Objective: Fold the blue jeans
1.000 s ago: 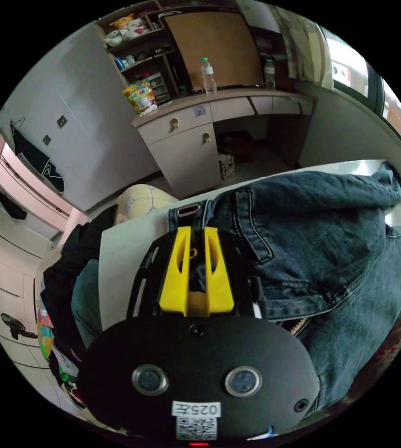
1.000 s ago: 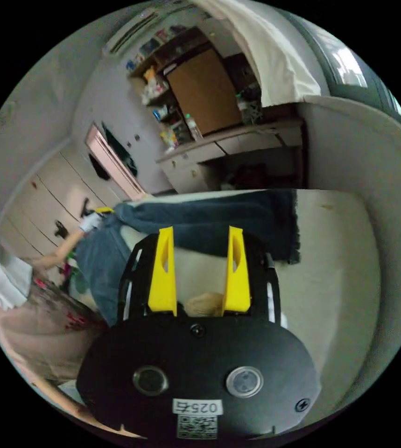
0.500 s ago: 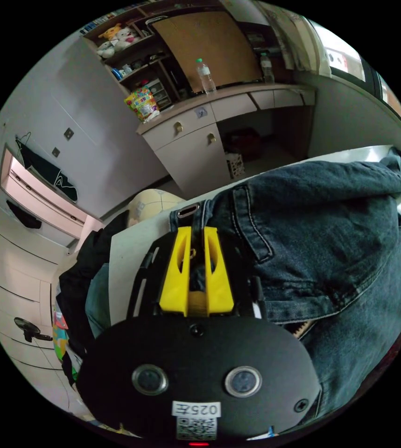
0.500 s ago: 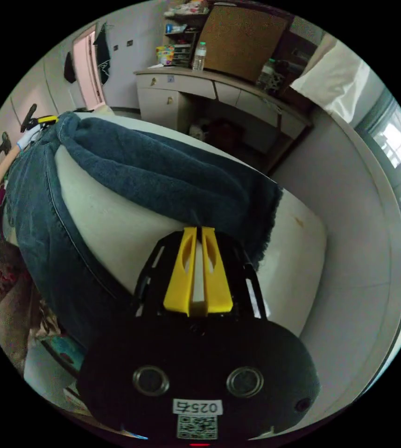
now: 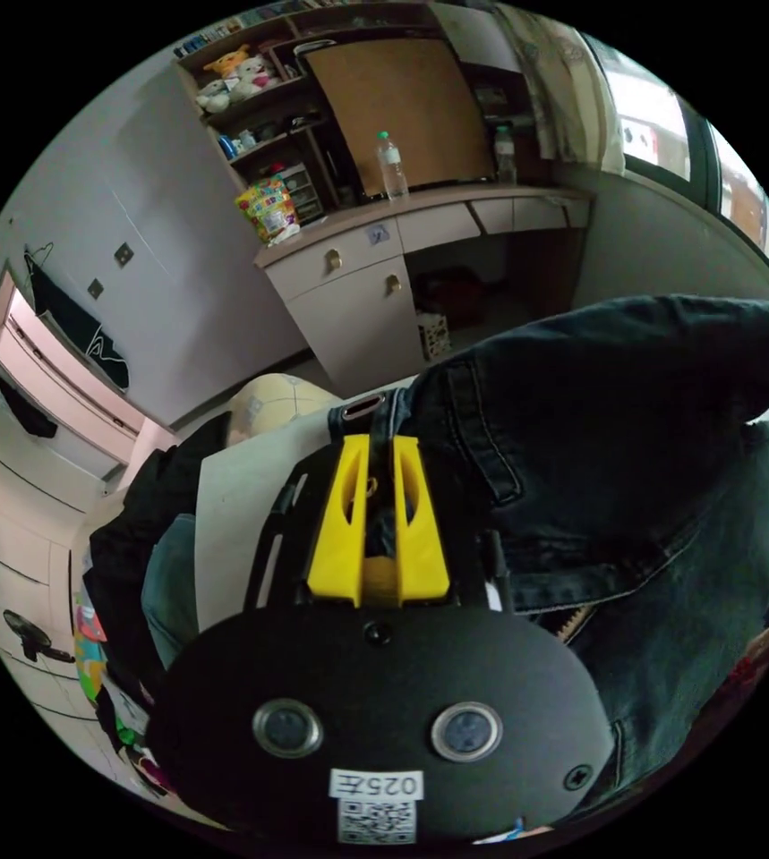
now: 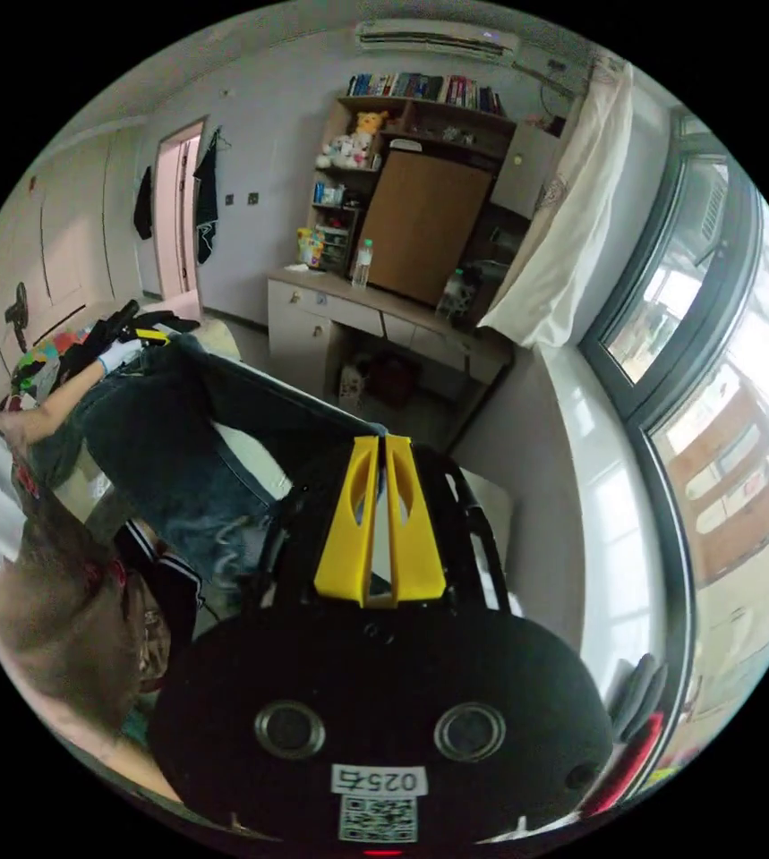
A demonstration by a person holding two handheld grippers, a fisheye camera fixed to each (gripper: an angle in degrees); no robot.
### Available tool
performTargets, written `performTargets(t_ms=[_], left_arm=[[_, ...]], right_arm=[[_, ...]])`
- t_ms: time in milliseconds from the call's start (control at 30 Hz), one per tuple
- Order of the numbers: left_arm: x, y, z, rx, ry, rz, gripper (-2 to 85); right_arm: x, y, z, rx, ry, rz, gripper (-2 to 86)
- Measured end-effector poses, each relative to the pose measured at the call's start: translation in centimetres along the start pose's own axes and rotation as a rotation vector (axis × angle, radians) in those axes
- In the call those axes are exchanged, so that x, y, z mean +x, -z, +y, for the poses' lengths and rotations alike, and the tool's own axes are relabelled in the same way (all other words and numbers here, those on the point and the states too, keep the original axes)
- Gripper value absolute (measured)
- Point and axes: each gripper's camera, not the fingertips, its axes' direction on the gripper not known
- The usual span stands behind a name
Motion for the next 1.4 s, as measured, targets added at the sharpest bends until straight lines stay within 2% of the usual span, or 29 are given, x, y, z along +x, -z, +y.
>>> performTargets(t_ms=[100, 167, 267, 333, 367, 433, 567, 633, 733, 833, 933, 1067, 1167, 1233, 1333, 1400], left_arm=[[-2.7, 0.8, 0.8, 0.019, 0.114, 0.059, 6.7], [-4.4, 2.0, 1.7, 0.062, 0.185, 0.107, 8.6], [-4.7, 6.6, 3.1, 0.191, 0.256, 0.15, 8.8], [0.5, 11.8, 2.7, 0.315, 0.131, 0.244, 7.5], [2.6, 12.8, 2.3, 0.332, 0.081, 0.291, 7.3], [12.9, 15.1, 0.4, 0.324, -0.15, 0.462, 7.0], [29.6, 15.2, -2.1, 0.27, -0.481, 0.573, 5.9], [39.1, 13.0, -4.0, 0.202, -0.634, 0.569, 5.3], [47.1, 9.1, -6.7, 0.139, -0.708, 0.582, 4.8], [51.7, 5.2, -9.1, 0.06, -0.712, 0.539, 5.0], [53.7, 3.7, -9.9, 0.036, -0.7, 0.476, 4.3], [54.6, 3.3, -10.9, -0.024, -0.667, 0.471, 3.2], [54.7, 2.7, -11.5, -0.037, -0.61, 0.444, 0.7], [54.7, 2.4, -11.3, -0.012, -0.604, 0.435, -0.2], [54.0, 1.7, -11.6, -0.026, -0.57, 0.506, -0.8], [53.4, 1.1, -11.8, -0.057, -0.544, 0.597, -0.9]], right_arm=[[2.5, -8.8, -2.2, -0.175, -0.04, 0.046, -1.0], [4.5, -15.9, -2.2, -0.295, -0.059, 0.004, -0.9], [9.7, -25.3, -0.8, -0.383, -0.225, -0.187, -0.7], [13.8, -28.7, 0.6, -0.311, -0.421, -0.354, -0.2], [14.6, -29.2, 0.9, -0.289, -0.456, -0.394, 0.1], [16.2, -30.0, 2.4, -0.202, -0.545, -0.506, 1.8], [15.1, -28.2, 4.4, -0.099, -0.496, -0.492, 6.5], [12.9, -25.0, 6.2, -0.011, -0.418, -0.423, 12.9], [8.7, -21.1, 9.0, 0.11, -0.355, -0.376, 20.1], [3.7, -17.4, 12.3, 0.291, -0.291, -0.305, 21.2], [-0.7, -14.3, 15.2, 0.488, -0.272, -0.228, 17.5], [-4.5, -12.0, 17.1, 0.606, -0.318, -0.115, 15.0], [-8.2, -9.2, 18.6, 0.759, -0.326, 0.101, 11.2], [-12.3, -6.9, 19.7, 0.911, -0.323, 0.314, 6.4], [-15.4, -5.5, 19.7, 0.987, -0.328, 0.391, 0.1], [-15.4, -5.8, 18.0, 0.898, -0.298, 0.331, -0.5]])
